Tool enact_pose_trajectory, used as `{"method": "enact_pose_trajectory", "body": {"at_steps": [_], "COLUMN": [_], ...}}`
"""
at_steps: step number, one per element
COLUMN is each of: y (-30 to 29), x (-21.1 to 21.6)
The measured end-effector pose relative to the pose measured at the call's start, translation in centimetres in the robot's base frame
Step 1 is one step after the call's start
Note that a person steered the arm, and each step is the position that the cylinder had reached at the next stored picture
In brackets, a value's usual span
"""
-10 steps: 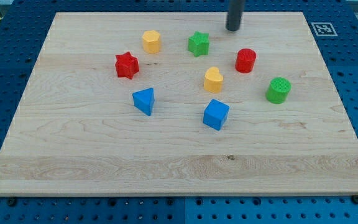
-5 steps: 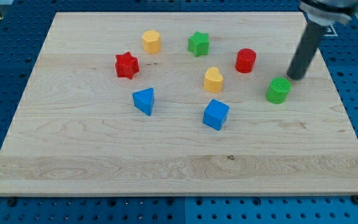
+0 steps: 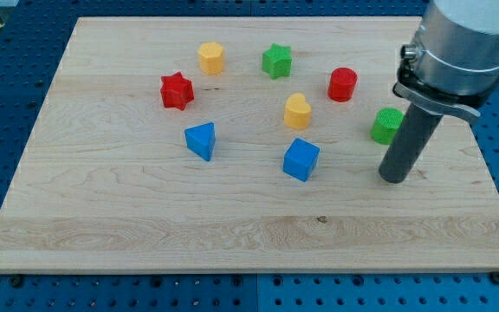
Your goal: Push the yellow heart towards left
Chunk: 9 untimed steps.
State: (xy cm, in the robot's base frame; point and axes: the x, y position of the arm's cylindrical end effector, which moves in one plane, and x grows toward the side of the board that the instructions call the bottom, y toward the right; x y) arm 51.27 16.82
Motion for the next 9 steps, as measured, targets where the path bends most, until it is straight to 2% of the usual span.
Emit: {"method": "enact_pose_trajectory", "body": {"at_steps": [3,5,7,9], "y": [-4.0,-5.3,-6.6,-9.4], "x": [-2.0,-6.5,-8.8,-9.2]}}
